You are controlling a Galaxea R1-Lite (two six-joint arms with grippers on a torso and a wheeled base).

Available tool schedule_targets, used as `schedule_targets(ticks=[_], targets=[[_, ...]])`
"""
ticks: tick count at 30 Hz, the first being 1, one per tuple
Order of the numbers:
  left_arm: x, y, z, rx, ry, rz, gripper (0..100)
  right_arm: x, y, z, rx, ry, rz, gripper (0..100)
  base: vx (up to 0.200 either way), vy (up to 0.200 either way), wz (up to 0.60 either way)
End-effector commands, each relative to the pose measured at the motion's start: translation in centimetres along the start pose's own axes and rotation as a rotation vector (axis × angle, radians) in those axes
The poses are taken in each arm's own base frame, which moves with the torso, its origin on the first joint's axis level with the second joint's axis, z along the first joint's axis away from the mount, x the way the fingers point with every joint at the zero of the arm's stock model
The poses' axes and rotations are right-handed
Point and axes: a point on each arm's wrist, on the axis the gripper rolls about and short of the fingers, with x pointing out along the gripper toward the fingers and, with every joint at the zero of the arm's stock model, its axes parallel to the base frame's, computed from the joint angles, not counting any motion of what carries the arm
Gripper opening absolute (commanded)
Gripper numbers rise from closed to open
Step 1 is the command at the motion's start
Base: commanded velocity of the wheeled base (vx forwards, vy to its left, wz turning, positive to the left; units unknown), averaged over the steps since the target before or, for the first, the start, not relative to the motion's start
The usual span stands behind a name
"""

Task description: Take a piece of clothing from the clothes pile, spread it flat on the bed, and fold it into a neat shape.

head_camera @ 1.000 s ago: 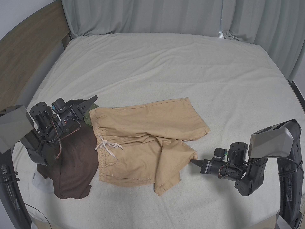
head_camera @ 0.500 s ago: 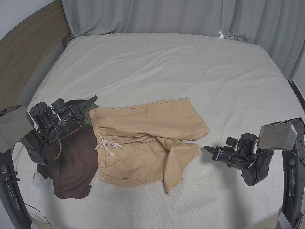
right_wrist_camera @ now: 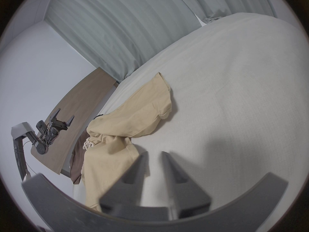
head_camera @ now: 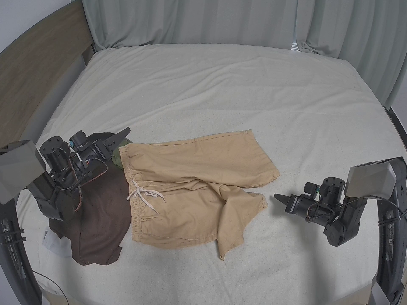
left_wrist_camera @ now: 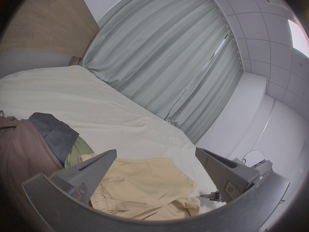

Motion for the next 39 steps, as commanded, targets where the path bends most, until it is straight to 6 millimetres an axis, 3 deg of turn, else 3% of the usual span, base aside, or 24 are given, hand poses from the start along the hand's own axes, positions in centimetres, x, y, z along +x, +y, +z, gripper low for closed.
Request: schedule_targets(ticks=[1,10,18,19,29,36,39], targets=[[0.0,0.0,0.0,0.001,-0.002,-0.001,100,0.4,1.1,-0.9,-0.011,0.028,0.031,100,0.000,0.000,0.00],[0.0,0.0,0.0,0.001,-0.002,-0.001,100,2.1,2.0,-2.7,-0.029,0.056,0.077,100,0.000,0.000,0.00],[-0.1,0.0,0.1,0.002,-0.004,0.000,100,2.3,2.5,-3.4,-0.030,0.078,0.087,100,0.000,0.000,0.00],[-0.1,0.0,0.1,0.002,-0.004,0.000,100,2.2,2.5,-3.4,-0.029,0.080,0.087,0,0.000,0.000,0.00],[0.0,0.0,0.0,0.000,-0.001,0.000,100,2.1,2.2,-3.2,-0.042,0.071,0.078,0,0.000,0.000,0.00],[0.0,0.0,0.0,0.000,-0.001,0.000,100,1.5,1.4,-2.0,-0.064,0.035,0.054,0,0.000,0.000,0.00],[0.0,0.0,0.0,0.001,0.000,-0.002,100,0.9,0.4,-0.4,-0.064,-0.010,0.024,0,0.000,0.000,0.00]])
